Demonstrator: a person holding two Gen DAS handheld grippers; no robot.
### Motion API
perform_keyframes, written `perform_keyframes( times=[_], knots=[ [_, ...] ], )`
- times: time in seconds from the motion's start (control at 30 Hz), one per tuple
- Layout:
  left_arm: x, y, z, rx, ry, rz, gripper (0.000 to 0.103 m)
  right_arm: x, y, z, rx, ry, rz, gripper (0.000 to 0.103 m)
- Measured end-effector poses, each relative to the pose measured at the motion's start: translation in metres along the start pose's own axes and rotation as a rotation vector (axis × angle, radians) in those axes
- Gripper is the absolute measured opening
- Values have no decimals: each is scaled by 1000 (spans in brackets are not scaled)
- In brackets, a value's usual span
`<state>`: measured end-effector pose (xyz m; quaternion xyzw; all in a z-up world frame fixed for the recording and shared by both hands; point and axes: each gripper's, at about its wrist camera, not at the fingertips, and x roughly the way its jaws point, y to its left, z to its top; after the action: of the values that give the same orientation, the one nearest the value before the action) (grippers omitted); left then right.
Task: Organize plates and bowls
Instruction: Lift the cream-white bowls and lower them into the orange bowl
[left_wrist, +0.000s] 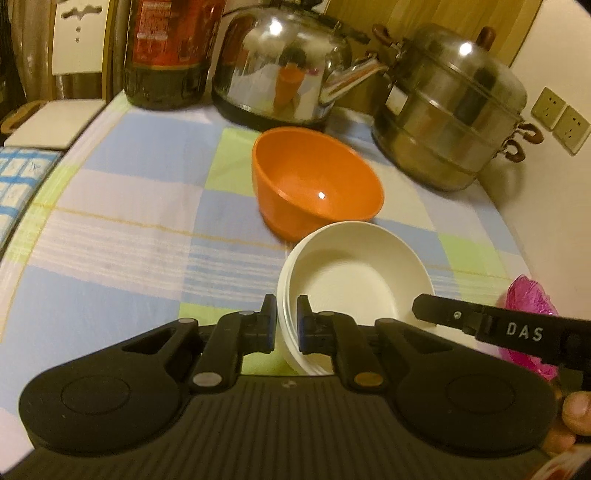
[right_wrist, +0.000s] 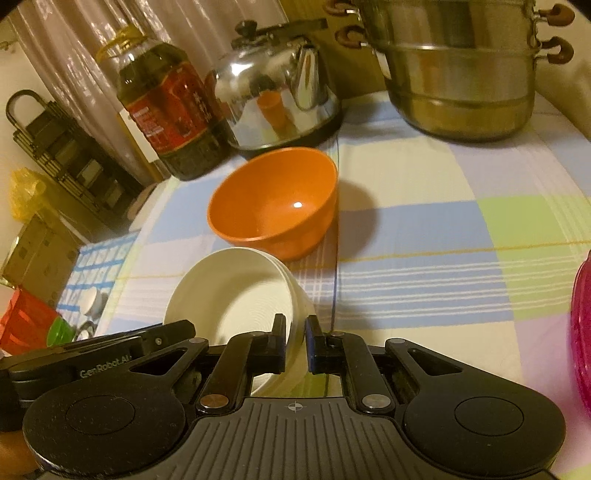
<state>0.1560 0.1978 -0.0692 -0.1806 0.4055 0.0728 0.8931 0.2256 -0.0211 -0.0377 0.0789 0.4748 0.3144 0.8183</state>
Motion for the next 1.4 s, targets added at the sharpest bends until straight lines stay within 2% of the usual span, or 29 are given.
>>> perform_keyframes(
  times=[0.3, 0.63, 0.93, 1.4],
  knots=[
    [-14, -19, 23, 42, -95, 29, 9, -14, 7, 15, -24, -77, -3, 10],
    [-8, -31, 58, 39, -164, 16, 9, -13, -2, 48, 7, -140, 5, 9],
    [17, -27, 84, 21, -167, 26, 9, 6, -5, 81, -11, -185, -4, 9],
    [65, -10, 105, -23, -129, 50, 9, 58, -14, 105, -16, -156, -23, 8]
  ],
)
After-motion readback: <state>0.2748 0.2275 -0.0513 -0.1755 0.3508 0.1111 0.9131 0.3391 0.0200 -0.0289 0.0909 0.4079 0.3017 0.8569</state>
